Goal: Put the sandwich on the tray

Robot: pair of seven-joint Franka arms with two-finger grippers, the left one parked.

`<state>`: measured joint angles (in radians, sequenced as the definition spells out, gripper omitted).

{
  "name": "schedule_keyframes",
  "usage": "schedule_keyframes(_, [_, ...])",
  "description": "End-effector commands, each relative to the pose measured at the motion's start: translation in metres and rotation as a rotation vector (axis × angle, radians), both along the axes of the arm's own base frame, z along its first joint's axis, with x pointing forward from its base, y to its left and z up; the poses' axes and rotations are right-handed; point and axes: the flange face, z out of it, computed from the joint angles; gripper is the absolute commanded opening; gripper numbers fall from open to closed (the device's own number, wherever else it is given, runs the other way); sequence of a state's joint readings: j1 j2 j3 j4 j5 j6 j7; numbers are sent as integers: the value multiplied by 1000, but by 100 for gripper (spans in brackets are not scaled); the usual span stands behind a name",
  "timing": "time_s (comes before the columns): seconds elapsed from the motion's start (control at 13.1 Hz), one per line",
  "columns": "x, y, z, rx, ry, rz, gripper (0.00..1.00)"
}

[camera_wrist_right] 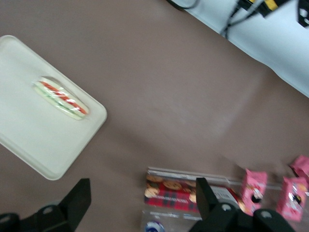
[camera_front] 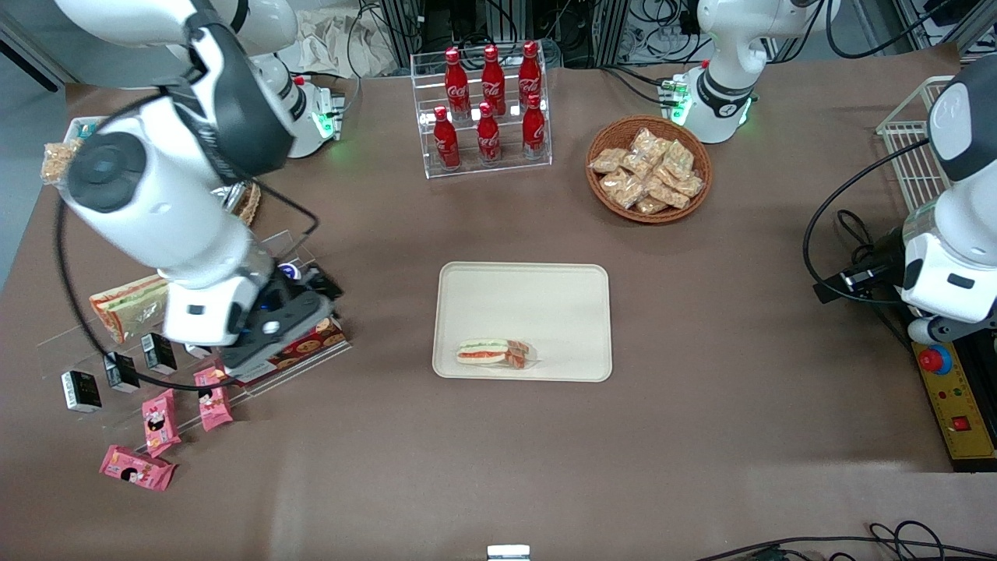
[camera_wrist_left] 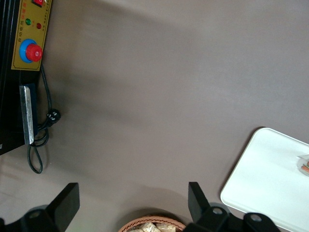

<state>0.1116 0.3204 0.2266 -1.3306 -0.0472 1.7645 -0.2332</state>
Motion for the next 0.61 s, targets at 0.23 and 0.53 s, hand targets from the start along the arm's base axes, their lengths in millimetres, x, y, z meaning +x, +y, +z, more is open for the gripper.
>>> schedule_keyframes(0.23, [-15, -157, 40, 1, 71, -265, 97])
schedule_keyframes(0.53, [-18, -216, 49, -9, 55, -371, 97])
